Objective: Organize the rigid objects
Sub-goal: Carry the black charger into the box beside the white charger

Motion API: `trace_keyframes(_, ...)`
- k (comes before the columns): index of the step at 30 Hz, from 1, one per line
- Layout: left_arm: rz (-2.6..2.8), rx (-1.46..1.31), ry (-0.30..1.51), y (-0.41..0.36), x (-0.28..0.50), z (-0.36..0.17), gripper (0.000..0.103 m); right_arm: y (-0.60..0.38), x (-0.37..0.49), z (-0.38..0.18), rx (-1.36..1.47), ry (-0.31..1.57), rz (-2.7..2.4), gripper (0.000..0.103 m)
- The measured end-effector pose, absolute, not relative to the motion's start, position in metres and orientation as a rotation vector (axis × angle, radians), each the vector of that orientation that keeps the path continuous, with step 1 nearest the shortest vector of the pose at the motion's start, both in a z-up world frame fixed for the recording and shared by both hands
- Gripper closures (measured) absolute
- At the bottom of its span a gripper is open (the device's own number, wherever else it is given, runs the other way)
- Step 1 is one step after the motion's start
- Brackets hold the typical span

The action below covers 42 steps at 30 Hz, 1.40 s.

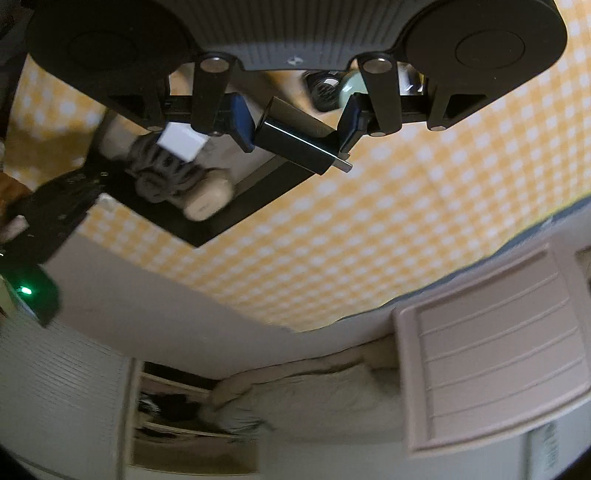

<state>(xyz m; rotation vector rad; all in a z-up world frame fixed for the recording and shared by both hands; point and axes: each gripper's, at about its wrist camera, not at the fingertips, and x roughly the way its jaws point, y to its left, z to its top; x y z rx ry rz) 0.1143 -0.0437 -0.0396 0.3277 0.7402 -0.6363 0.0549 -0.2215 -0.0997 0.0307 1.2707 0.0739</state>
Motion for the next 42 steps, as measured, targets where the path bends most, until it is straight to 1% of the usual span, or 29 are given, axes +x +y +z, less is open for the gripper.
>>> trace_keyframes(10, -0.777, 0.647, 0.759, -0.126, 0.095, -0.061, 0.053, -0.221, 0.055, -0.1, 0.032, 1.27, 0.074, 0.098)
trace_keyframes(15, -0.788, 0.819, 0.816, -0.142, 0.097, -0.08, 0.053, -0.221, 0.055, -0.1, 0.031, 1.27, 0.073, 0.098)
trace_keyframes(20, -0.814, 0.875, 0.935, -0.151, 0.106, -0.095, 0.053, -0.221, 0.055, -0.1, 0.031, 1.27, 0.075, 0.098)
trace_keyframes(24, -0.843, 0.856, 0.973, -0.152, 0.109, -0.101, 0.052, -0.221, 0.055, -0.1, 0.032, 1.271, 0.082, 0.098)
trace_keyframes(25, -0.843, 0.836, 0.977, -0.152, 0.111, -0.1, 0.038, -0.222, 0.055, -0.1, 0.033, 1.272, 0.084, 0.098)
trace_keyframes(26, -0.838, 0.815, 0.981, -0.151, 0.112, -0.099, 0.019, -0.222, 0.056, -0.1, 0.035, 1.272, 0.087, 0.098)
trace_keyframes(27, -0.837, 0.797, 0.975, -0.149, 0.112, -0.097, 0.014, -0.222, 0.057, -0.1, 0.034, 1.273, 0.088, 0.098)
trace_keyframes(37, -0.806, 0.743, 0.946, -0.145, 0.117, -0.087, 0.013, -0.221, 0.055, -0.1, 0.034, 1.272, 0.087, 0.098)
trace_keyframes(42, -0.727, 0.795, 0.911, -0.14, 0.119, -0.077, 0.013, -0.222, 0.055, -0.1, 0.034, 1.272, 0.086, 0.098)
